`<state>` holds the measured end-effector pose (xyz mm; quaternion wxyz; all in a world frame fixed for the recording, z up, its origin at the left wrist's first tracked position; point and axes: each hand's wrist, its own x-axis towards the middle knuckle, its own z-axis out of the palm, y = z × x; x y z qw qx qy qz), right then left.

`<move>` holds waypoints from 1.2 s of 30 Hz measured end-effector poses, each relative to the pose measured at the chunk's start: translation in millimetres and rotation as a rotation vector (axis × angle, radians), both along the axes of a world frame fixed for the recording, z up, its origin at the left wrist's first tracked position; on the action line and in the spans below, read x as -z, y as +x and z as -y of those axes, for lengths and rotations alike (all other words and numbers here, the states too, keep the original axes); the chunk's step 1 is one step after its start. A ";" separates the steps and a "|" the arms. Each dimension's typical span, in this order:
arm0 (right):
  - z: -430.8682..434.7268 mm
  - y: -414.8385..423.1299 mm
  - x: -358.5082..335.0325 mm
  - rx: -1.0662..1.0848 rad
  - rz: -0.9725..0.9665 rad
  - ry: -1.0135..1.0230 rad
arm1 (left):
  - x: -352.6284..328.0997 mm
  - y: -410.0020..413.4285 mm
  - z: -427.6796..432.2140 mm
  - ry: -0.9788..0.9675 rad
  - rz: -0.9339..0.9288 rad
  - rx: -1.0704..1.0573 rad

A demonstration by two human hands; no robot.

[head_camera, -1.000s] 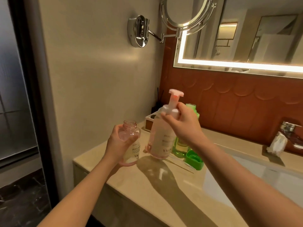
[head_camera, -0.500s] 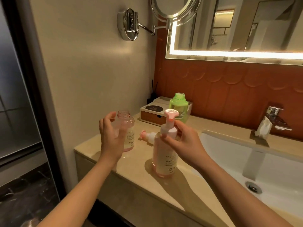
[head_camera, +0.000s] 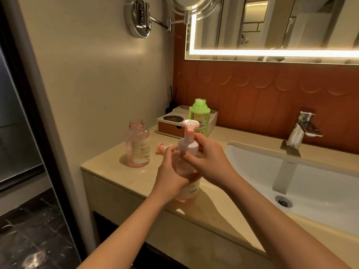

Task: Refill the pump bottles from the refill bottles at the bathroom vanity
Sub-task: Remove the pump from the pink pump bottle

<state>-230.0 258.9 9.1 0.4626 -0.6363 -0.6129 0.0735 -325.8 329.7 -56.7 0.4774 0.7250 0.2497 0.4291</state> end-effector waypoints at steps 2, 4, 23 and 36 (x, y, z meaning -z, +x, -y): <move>0.8 -0.8 0.3 0.003 -0.011 0.001 | 1.0 3.8 1.9 0.018 0.040 -0.021; 1.1 -0.4 0.9 0.001 -0.011 0.001 | 2.7 4.2 3.6 0.005 0.067 -0.021; -10.4 3.9 -17.9 0.113 0.169 -0.097 | 10.4 3.8 3.3 -0.016 0.093 -0.043; -10.4 18.9 -22.3 -0.135 0.090 -0.105 | 8.1 0.6 3.9 -0.012 0.044 0.049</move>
